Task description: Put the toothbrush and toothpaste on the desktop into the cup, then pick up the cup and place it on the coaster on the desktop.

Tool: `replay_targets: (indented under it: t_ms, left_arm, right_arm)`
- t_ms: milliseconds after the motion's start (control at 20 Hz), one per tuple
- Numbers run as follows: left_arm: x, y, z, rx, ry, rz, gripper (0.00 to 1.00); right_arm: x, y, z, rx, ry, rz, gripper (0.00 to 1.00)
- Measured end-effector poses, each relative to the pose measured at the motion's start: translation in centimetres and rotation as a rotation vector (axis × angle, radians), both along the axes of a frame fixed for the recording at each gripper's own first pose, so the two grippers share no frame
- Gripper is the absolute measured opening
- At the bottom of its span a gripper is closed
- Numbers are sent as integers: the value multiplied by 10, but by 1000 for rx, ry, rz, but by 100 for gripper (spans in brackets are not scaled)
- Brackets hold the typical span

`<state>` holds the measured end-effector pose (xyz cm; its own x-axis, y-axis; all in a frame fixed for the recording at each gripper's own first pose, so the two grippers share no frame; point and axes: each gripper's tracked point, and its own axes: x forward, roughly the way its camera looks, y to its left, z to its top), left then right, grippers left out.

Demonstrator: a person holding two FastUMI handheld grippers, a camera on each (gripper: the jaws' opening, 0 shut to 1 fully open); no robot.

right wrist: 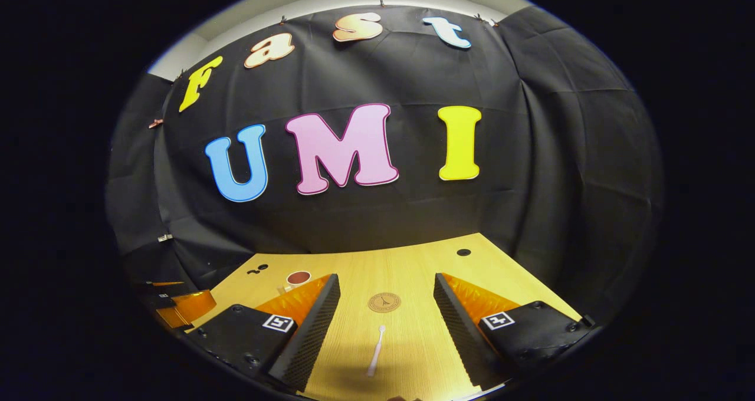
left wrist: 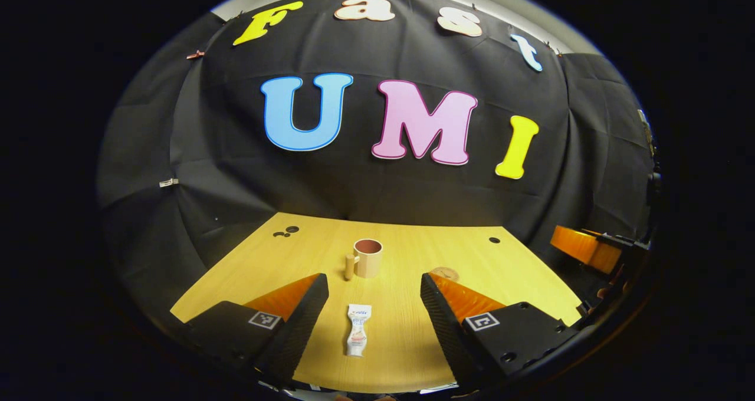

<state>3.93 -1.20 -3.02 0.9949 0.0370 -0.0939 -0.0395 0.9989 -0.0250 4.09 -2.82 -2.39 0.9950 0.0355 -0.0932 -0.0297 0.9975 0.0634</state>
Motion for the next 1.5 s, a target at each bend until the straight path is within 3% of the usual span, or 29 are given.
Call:
replay_targets:
  t_ms: [550,1500]
  left_arm:
    - [47,11,-47,13,135,34,98]
    - [108,29,-214,6,518,126,98]
  right_arm:
    - [52,10,-4,8,13,89,98]
    - [115,-2,-54,6,137,146,99]
